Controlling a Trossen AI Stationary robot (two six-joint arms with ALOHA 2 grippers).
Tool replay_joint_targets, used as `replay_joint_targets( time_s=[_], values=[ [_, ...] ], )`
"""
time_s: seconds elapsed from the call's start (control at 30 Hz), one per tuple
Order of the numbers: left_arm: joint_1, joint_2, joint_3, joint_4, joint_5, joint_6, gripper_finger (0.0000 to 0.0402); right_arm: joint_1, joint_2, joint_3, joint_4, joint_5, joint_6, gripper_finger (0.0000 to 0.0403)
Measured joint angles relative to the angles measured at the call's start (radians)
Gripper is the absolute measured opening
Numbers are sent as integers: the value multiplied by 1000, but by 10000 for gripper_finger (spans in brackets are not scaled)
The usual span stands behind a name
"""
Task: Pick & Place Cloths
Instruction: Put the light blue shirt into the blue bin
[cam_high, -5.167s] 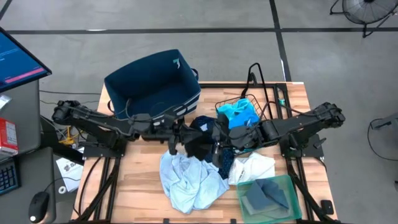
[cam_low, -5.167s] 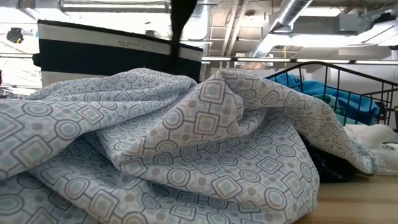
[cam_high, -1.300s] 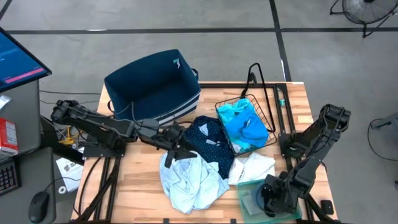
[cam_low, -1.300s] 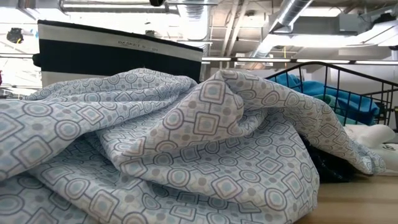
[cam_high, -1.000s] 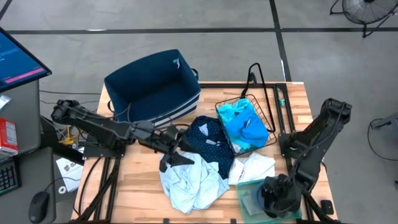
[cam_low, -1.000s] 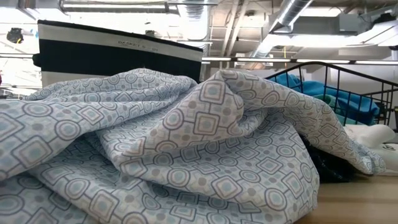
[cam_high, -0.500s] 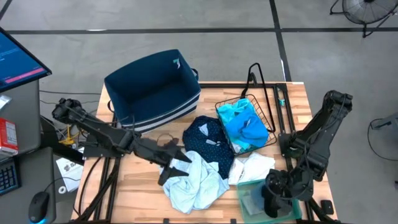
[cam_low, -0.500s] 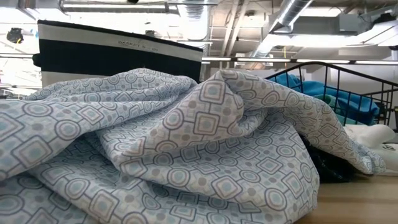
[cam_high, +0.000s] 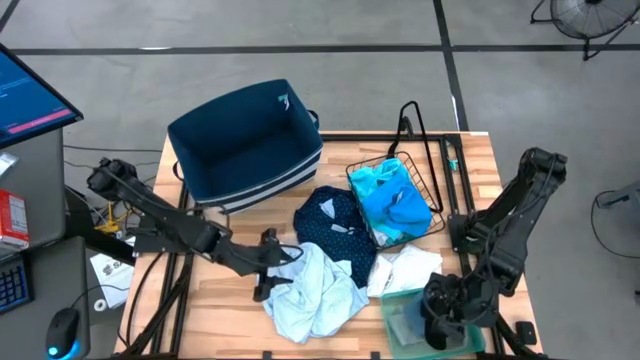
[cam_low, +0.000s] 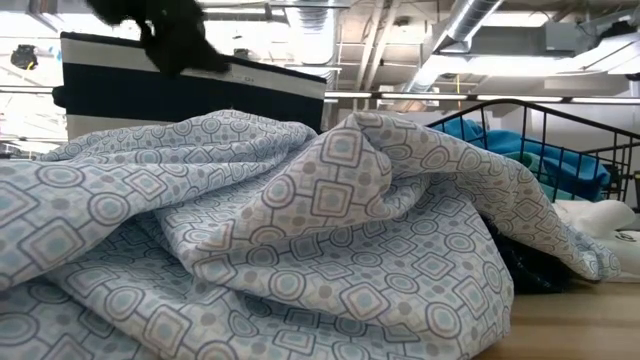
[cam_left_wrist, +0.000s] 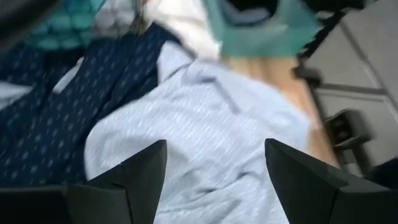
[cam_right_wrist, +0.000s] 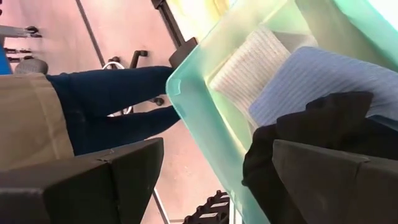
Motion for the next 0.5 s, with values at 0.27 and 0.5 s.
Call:
replay_joint_targets(
  time_s=[0.27, 0.5],
  values=[
    [1, 128, -27, 25, -55, -15, 253, -1, 12, 0, 0, 0, 5, 295],
    [0, 250, -28, 85, -38, -14, 253, -9, 12, 0, -3, 1, 5, 295]
  ],
)
